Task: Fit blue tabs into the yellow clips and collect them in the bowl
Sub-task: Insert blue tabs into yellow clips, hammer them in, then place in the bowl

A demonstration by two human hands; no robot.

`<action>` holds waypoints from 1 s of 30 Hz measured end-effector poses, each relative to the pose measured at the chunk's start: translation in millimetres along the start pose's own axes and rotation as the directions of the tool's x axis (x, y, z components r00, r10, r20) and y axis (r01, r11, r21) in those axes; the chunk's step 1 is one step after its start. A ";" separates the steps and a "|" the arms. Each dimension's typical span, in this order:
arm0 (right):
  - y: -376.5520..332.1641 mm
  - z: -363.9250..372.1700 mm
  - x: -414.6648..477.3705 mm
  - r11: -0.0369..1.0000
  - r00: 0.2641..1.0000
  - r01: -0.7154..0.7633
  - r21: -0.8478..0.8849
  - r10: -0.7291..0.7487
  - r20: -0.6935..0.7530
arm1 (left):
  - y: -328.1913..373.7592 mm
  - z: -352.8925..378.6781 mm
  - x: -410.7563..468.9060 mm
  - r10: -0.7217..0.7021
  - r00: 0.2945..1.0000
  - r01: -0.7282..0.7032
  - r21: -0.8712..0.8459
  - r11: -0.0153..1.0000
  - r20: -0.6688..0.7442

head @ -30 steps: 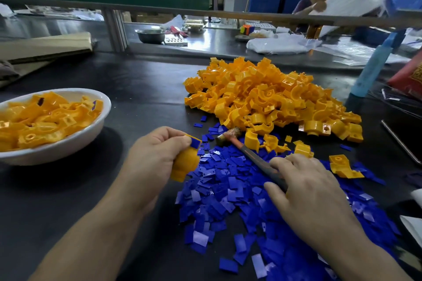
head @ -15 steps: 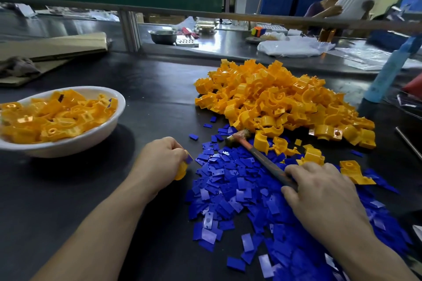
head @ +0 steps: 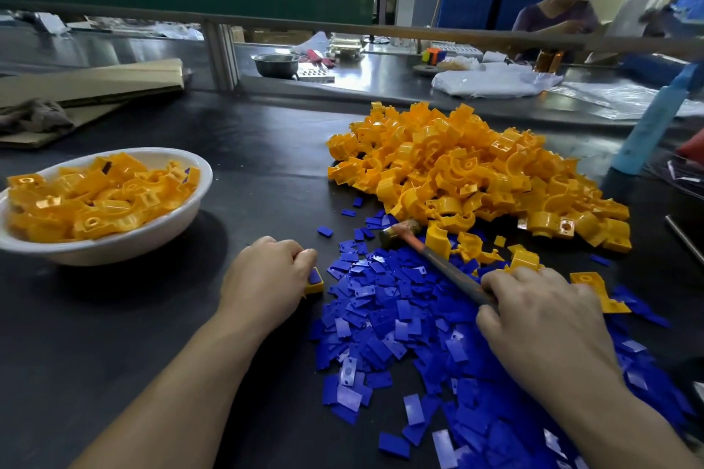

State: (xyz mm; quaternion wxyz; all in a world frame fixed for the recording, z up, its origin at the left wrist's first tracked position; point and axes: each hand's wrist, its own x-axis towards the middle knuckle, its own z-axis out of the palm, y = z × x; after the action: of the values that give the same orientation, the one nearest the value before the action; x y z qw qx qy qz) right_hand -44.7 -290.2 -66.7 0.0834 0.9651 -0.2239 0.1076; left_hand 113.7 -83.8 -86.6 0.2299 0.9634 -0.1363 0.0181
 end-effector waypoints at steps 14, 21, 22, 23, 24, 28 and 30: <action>16.9 -19.4 0.2 0.673 0.965 -0.261 0.692 0.195 0.175 | -4.5 -21.4 -10.0 0.055 0.985 -0.105 0.311 0.945 0.166; 11.4 -22.6 -2.0 0.289 0.939 -0.271 0.918 0.288 0.187 | -5.3 -15.1 -6.7 0.088 0.988 -0.127 0.353 0.927 0.124; 9.2 -24.6 -2.5 0.300 0.954 -0.221 0.928 0.262 0.143 | -5.8 -14.0 -6.3 0.087 0.989 -0.123 0.354 0.927 0.117; 7.5 -26.9 -3.6 0.306 0.967 -0.186 0.934 0.224 0.120 | -5.3 -12.4 -5.8 0.086 0.990 -0.120 0.353 0.928 0.112; 5.8 -29.2 -4.9 0.312 0.977 -0.172 0.934 0.176 0.121 | -4.9 -10.7 -5.5 0.086 0.990 -0.118 0.350 0.929 0.108; 3.0 -33.4 -11.8 0.547 0.995 -0.072 0.834 -0.021 0.100 | -4.8 -9.4 -6.3 0.088 0.992 -0.113 0.333 0.936 0.090; -0.4 -34.0 -15.4 0.680 0.989 0.003 0.733 -0.109 0.098 | -5.0 -9.2 -7.3 0.100 0.992 -0.118 0.331 0.936 0.072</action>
State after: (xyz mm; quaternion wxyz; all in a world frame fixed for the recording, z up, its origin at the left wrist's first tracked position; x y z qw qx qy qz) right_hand -63.8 -276.4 -37.7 -0.3204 0.9294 -0.1379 0.1207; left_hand 108.2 -73.4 -81.3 0.0579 0.9796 -0.1906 0.0275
